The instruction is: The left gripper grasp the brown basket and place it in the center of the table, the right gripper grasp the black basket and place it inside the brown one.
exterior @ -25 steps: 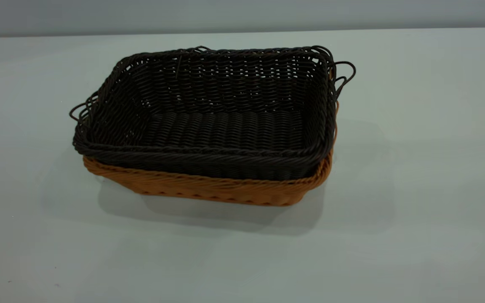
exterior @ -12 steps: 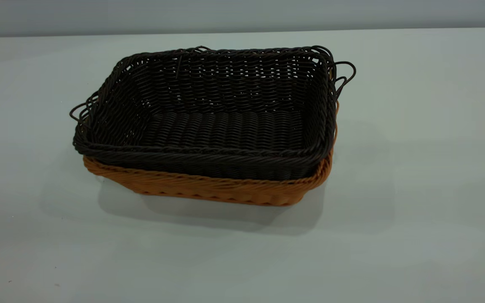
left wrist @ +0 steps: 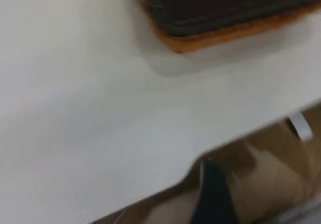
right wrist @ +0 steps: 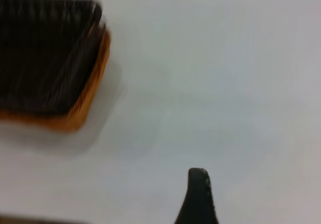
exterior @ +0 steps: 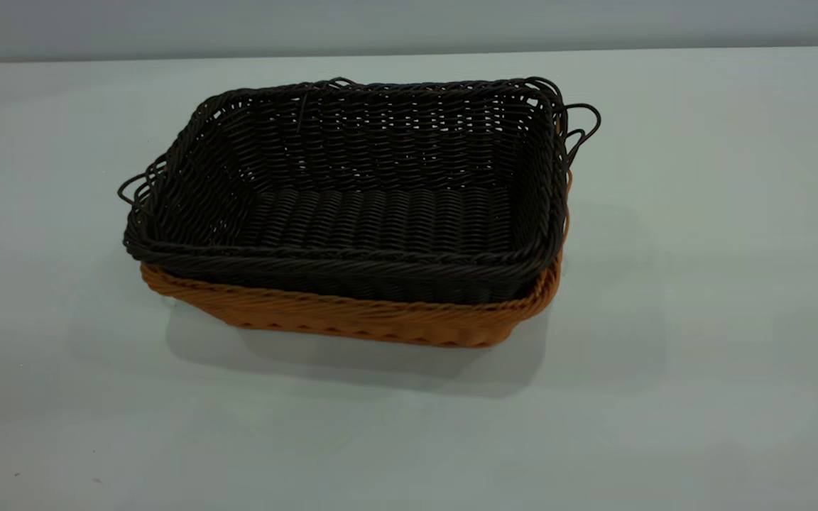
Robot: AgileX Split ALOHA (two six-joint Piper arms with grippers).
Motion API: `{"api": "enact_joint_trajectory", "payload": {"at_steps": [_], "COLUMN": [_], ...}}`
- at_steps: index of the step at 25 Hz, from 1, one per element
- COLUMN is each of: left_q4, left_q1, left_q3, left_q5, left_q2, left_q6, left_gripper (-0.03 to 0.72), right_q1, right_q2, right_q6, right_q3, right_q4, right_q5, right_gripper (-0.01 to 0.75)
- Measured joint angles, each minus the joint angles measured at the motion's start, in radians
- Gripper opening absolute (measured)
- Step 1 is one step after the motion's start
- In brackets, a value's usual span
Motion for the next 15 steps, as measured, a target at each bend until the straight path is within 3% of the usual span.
{"api": "enact_joint_trajectory", "payload": {"at_steps": [4, 8, 11, 15], "left_q4": [0.002, 0.002, 0.002, 0.002], "left_q1": [0.194, 0.335, 0.398, 0.413], "left_q3": [0.000, 0.000, 0.000, 0.000], "left_q5": [0.001, 0.004, 0.010, 0.018], "left_q2": [-0.064, -0.148, -0.192, -0.195], "left_q6": [-0.001, -0.001, -0.001, -0.001], "left_gripper": [0.494, 0.494, 0.494, 0.494], "right_q1": [-0.002, -0.002, -0.002, -0.002], "right_q2": [-0.034, -0.034, -0.034, -0.034], "right_q6": [0.000, 0.000, 0.000, 0.000], "right_q3": [0.000, 0.000, 0.000, 0.000], "right_q4": [-0.001, -0.001, -0.001, -0.001], "right_q5": [0.007, 0.007, 0.007, 0.007], "right_gripper": [0.519, 0.519, 0.519, 0.519]}}
